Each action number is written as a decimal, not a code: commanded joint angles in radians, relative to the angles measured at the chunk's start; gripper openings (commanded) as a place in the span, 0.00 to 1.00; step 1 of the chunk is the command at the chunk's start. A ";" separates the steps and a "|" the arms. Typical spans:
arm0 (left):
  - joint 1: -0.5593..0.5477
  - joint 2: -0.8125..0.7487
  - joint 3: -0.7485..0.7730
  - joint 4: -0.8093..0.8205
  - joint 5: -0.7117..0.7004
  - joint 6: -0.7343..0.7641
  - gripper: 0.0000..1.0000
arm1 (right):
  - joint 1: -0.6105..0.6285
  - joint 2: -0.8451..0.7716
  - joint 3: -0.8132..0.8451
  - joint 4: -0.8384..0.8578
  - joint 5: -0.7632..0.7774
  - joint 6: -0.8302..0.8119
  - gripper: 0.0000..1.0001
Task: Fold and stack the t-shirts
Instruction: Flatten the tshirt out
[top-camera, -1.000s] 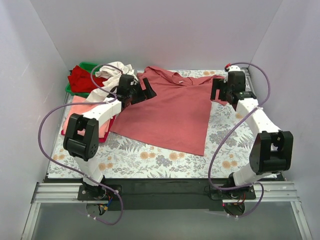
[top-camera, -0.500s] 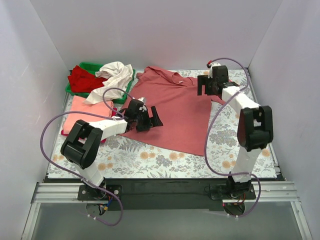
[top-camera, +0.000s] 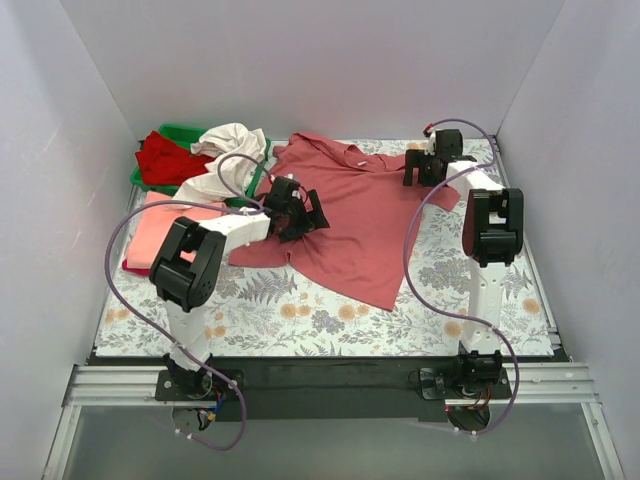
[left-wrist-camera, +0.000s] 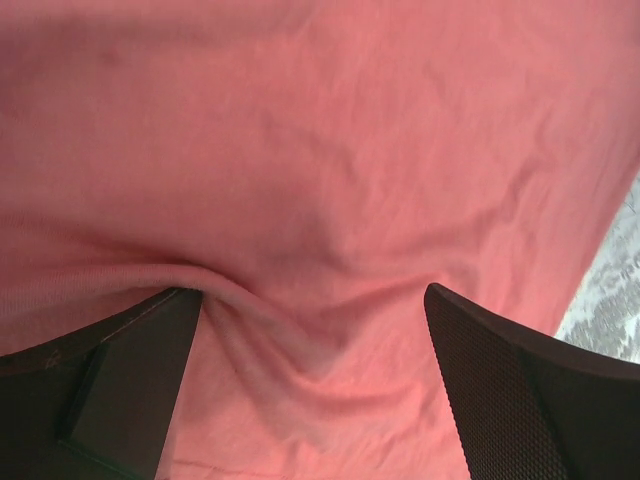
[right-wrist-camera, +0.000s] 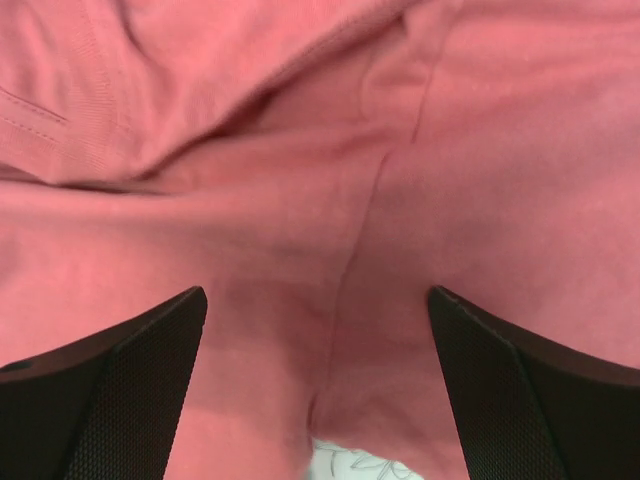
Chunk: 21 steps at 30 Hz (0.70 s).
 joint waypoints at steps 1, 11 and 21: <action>0.006 0.108 0.099 -0.108 -0.085 0.048 0.95 | -0.018 -0.022 -0.066 -0.016 -0.037 0.038 0.98; 0.023 0.607 0.941 -0.395 -0.067 0.163 0.95 | -0.036 -0.371 -0.683 0.054 -0.044 0.214 0.94; 0.023 0.775 1.188 -0.259 0.088 0.163 0.95 | 0.329 -0.887 -1.308 0.159 0.020 0.478 0.94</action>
